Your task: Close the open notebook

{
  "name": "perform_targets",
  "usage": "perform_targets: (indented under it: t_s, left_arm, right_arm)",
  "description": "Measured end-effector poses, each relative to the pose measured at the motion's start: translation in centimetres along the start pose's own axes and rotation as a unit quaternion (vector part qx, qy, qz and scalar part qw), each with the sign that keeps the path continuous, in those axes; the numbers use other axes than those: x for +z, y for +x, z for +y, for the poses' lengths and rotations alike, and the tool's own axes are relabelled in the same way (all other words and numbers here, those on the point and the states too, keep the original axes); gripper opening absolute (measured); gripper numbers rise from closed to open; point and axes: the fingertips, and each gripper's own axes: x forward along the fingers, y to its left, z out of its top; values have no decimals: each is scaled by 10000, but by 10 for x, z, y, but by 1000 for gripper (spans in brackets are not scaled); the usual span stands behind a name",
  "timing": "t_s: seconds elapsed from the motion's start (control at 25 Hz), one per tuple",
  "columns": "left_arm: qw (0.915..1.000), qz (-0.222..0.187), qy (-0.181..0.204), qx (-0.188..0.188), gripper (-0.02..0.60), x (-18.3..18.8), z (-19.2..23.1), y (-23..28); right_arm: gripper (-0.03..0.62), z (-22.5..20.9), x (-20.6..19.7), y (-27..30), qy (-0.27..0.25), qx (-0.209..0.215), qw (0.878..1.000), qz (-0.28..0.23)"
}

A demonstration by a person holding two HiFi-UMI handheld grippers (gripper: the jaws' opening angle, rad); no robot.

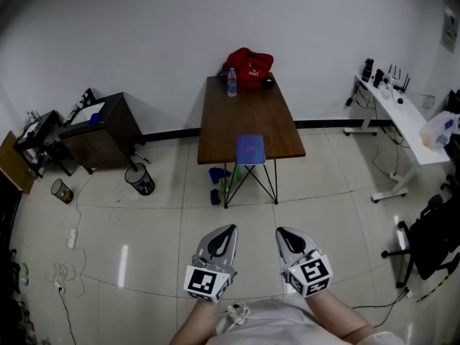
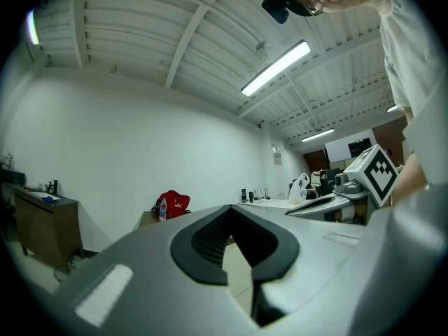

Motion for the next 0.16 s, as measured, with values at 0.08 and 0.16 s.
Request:
perform_targets:
  t_s: [0.08, 0.16]
  left_arm:
    - [10000, 5, 14, -1, 6, 0, 0, 3]
    - [10000, 10, 29, -1, 6, 0, -1, 5]
  right_arm:
    - [6, -3, 0, 1, -4, 6, 10000, -10]
    - [6, -4, 0, 2, -1, 15, 10000, -10]
